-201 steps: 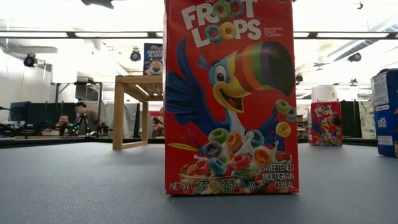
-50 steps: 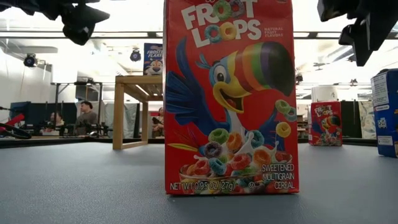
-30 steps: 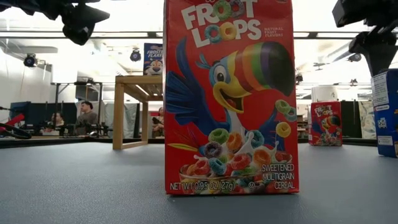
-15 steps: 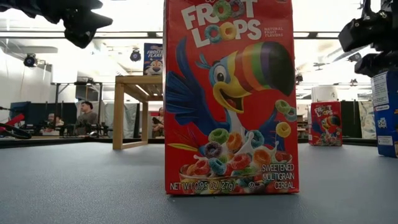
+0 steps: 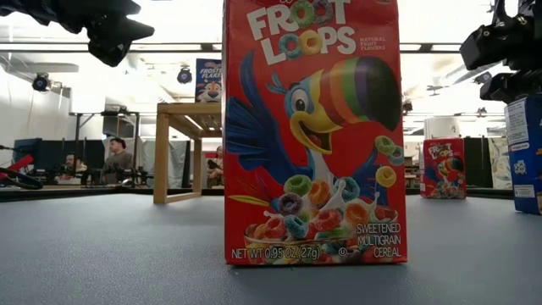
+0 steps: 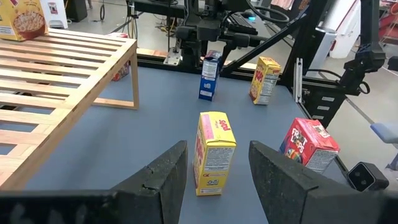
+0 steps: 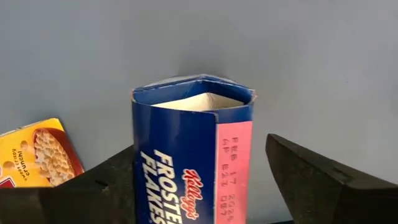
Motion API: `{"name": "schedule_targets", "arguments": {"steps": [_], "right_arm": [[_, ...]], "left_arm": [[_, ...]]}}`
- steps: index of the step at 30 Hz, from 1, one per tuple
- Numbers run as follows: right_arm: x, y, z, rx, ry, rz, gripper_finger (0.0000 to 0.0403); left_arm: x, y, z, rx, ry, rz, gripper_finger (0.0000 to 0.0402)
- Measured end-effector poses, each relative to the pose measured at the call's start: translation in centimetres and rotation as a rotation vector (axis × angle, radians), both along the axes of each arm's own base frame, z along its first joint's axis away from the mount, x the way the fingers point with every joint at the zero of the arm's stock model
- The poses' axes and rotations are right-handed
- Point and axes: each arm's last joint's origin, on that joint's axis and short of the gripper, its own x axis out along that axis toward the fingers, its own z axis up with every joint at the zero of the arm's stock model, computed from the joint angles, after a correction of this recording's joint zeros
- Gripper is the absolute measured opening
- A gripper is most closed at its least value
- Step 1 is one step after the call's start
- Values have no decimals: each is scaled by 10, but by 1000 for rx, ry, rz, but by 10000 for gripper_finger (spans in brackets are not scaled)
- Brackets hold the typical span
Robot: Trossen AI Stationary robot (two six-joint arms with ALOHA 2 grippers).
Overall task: Stack cereal on shelf
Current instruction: Put the blue cereal box on the shelf aligned with the other blue cereal boxes
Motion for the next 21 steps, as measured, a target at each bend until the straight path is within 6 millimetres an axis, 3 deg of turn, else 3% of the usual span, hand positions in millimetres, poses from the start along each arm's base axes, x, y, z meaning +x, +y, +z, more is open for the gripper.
{"name": "schedule_targets", "arguments": {"steps": [9, 21], "right_arm": [[1, 1, 3, 0, -14, 29, 231], [11, 4, 34, 32, -118, 58, 208]], "left_arm": [[1, 0, -1, 2, 6, 0, 155], [1, 0, -1, 3, 7, 0, 155]]}}
